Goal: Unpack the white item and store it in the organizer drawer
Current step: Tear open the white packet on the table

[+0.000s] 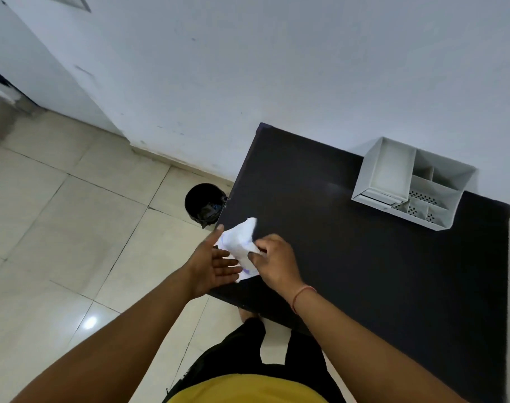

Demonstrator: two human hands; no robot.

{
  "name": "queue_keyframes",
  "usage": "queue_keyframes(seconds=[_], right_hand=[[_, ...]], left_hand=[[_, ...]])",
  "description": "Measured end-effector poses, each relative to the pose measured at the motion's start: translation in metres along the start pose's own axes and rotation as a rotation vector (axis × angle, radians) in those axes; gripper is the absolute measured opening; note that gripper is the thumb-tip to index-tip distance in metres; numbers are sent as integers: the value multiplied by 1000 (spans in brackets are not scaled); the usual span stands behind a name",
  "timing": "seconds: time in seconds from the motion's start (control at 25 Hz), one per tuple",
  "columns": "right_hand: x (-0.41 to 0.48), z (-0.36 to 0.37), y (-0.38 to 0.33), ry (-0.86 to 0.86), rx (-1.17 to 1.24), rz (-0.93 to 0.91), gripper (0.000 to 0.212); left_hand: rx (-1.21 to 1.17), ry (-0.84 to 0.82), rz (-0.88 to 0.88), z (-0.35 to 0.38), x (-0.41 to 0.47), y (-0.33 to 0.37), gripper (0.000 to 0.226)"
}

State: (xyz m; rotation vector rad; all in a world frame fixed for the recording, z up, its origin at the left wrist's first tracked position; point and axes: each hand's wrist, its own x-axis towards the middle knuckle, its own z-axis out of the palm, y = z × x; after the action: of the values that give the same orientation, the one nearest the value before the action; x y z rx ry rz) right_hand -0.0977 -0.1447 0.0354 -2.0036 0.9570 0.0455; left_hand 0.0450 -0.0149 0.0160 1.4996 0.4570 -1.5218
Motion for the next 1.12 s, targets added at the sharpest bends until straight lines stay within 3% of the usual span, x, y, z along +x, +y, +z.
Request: queue_keyframes(seconds=[0.08,0.16,0.24,0.32,0.4,0.64,0.96,1.12], right_hand=[[-17,-30,-6,100,-279,-357,20],[-34,-55,-1,86,-433,-485,26],[-49,-80,1,61,-347,-351,36],[-57,-104,5,138,-156,-164,44],[-58,-121,6,206,-139,-83,42],[-44,-139,26,-11,0,260,37],[-62,-152,26,-109,288,229,12],[-72,-174,26,-250,248,190,17]], left_hand=[[-119,-182,11,23,-15,17,80],[-116,-265,70,50,-21,29,57],[-98,-273,118,72,-21,37,54],[-71,-297,191,91,-21,43,53],[-51,-357,237,106,-23,48,50],[60,-421,292,133,-24,50,49],[119,-508,281,143,-34,50,52],[103,-543,235,149,-44,56,44]])
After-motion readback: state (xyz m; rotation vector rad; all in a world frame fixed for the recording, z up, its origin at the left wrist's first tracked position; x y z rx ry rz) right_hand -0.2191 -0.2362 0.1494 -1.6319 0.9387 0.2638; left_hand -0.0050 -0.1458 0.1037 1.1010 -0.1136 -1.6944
